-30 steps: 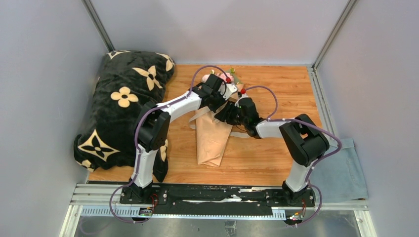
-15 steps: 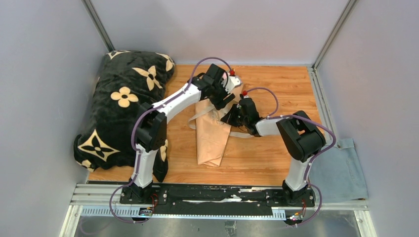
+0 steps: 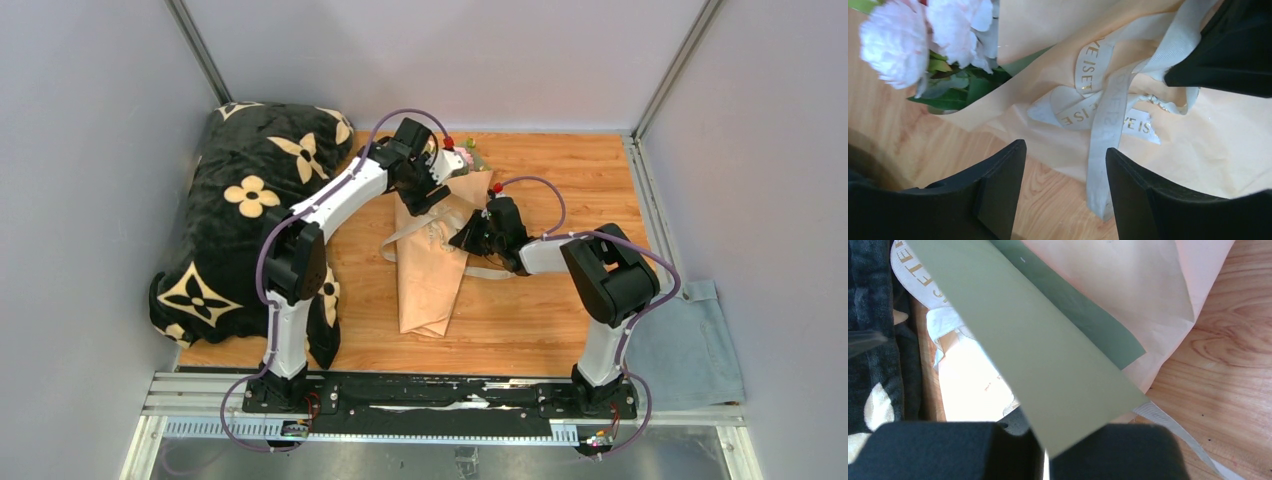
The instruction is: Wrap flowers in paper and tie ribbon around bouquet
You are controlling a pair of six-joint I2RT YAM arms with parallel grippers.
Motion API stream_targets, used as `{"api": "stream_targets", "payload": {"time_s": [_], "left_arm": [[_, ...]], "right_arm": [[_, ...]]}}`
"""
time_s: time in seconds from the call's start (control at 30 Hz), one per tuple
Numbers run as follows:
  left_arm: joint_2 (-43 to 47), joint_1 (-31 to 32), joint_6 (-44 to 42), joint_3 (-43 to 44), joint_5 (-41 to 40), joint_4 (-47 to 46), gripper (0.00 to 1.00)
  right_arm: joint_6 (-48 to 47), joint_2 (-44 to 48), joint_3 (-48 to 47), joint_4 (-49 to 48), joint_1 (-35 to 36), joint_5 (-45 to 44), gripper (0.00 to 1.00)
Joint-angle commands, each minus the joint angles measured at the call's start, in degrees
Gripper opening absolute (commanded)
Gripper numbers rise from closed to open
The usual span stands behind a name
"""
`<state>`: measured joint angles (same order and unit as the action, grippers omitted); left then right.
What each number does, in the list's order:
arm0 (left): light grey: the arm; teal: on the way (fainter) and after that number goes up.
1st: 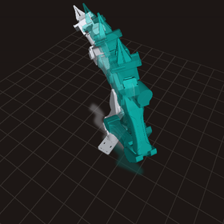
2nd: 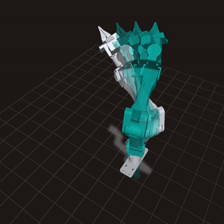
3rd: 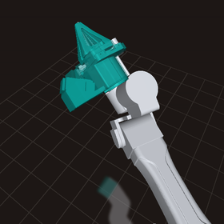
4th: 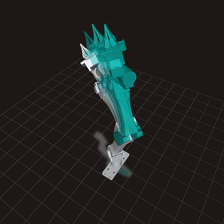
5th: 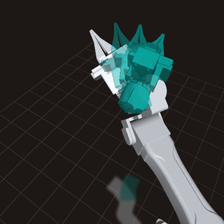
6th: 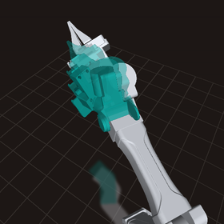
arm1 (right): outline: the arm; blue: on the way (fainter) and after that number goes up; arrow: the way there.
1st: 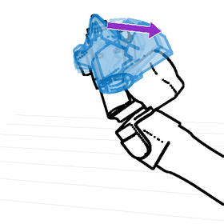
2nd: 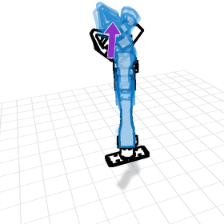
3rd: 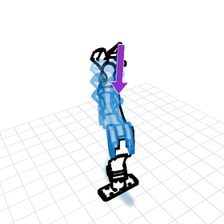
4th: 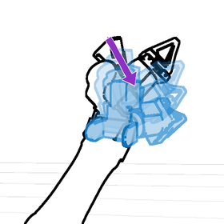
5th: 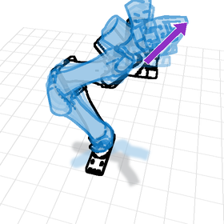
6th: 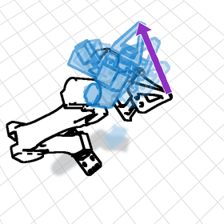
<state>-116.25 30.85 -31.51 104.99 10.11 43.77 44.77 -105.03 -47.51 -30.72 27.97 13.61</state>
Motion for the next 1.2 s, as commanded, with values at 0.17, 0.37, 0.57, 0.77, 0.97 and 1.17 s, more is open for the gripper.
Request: {"api": "stream_targets", "payload": {"time_s": [0.17,0.37,0.57,0.77,0.97,1.17], "left_arm": [[-2.3,-0.9,10.8,-5.8,-6.8,-14.1,0.64],[-2.2,-1.1,13.7,-9.2,-4.2,-17.3,0.48],[-1.7,-1.1,15.0,-8.5,-0.4,-17.4,0.52],[-2.7,-1.3,15.5,-6.3,-1.2,-17.2,0.50],[-5.0,-1.3,16.2,-5.9,-1.1,-17.8,0.39],[-6.2,-1.3,16.0,-5.6,-0.3,-18.1,0.18]], "right_arm": [[-1.7,-1.0,-0.2,1.5,-0.5,0.4,0.00],[-1.9,-0.8,-0.3,1.3,-0.5,0.5,0.00],[-2.2,-0.8,-0.5,1.7,-0.5,0.6,0.00],[-2.3,-0.9,-0.5,1.6,-0.5,0.9,0.00],[-2.3,-1.1,-0.6,1.7,-0.5,1.0,0.00],[-2.9,-1.1,-1.0,2.5,-0.5,1.1,0.00]]}}
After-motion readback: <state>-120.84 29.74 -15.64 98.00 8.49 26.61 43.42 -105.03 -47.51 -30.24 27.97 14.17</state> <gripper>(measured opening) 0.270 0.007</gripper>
